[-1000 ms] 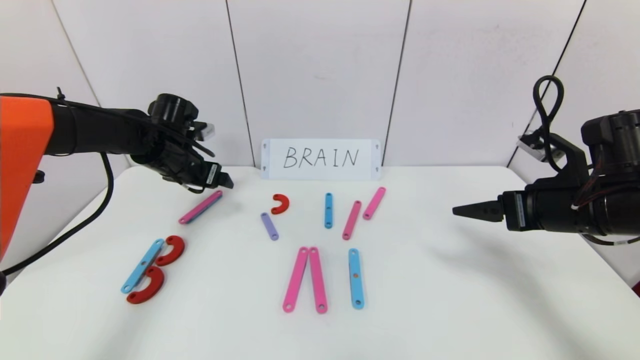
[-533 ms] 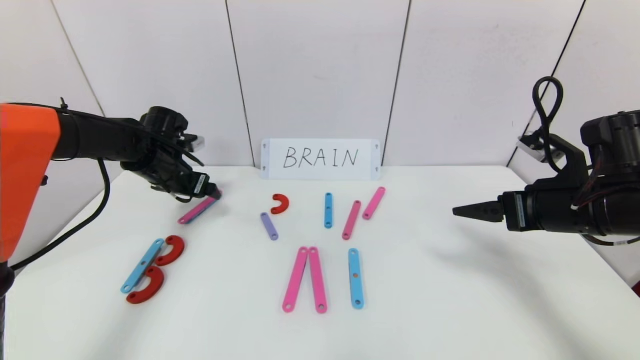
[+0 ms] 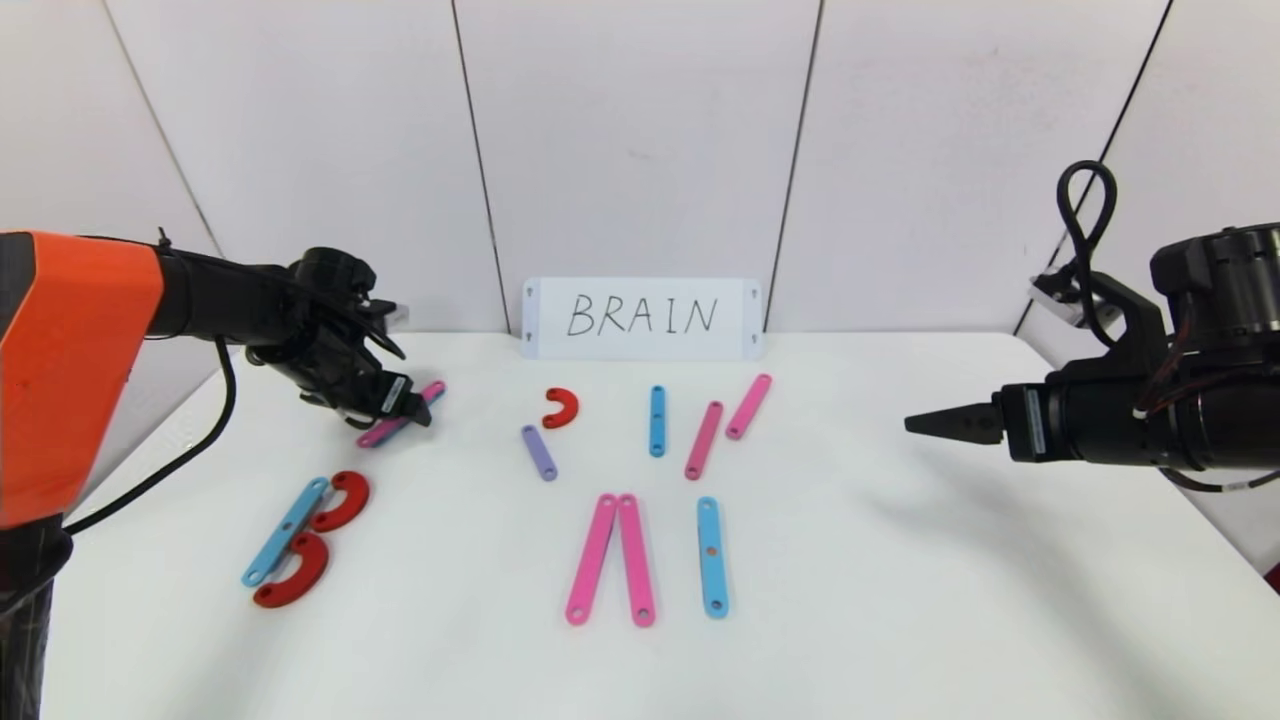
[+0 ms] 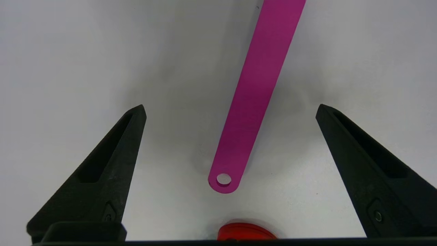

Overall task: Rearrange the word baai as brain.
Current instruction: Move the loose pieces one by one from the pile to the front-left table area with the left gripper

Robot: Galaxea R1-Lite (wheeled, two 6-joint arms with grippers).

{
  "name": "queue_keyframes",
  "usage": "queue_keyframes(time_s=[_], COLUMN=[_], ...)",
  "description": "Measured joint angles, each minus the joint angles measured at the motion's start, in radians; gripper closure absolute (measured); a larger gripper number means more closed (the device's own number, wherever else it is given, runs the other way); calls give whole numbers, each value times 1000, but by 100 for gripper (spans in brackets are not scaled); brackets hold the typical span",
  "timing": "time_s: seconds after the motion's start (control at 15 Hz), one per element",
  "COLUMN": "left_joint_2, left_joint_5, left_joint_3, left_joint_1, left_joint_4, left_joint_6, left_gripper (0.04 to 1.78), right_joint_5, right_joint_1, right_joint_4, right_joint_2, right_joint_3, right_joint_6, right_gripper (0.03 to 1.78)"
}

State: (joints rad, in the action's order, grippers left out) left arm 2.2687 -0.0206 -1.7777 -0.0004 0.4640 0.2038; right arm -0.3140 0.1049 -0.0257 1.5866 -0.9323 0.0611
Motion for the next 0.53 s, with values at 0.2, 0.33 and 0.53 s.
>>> queue_keyframes(time_s=[0.2,0.33,0.53], left_joint_2=[18,25,30], left_joint_5=[-1,-3,-12], left_joint_3=[-19,-28,-31], left_joint_1=[0,0,0], left_joint_4=[0,0,0], left_joint_6=[-4,-5,-7], left_gripper=[8,13,39], right_joint_5=[0,0,0], right_joint_1=[0,0,2], right_joint_4=[0,0,0], right_joint_2=[3,3,4], right_joint_3=[2,5,9], right_joint_6=[0,-1,-4], right_gripper=[8,8,8])
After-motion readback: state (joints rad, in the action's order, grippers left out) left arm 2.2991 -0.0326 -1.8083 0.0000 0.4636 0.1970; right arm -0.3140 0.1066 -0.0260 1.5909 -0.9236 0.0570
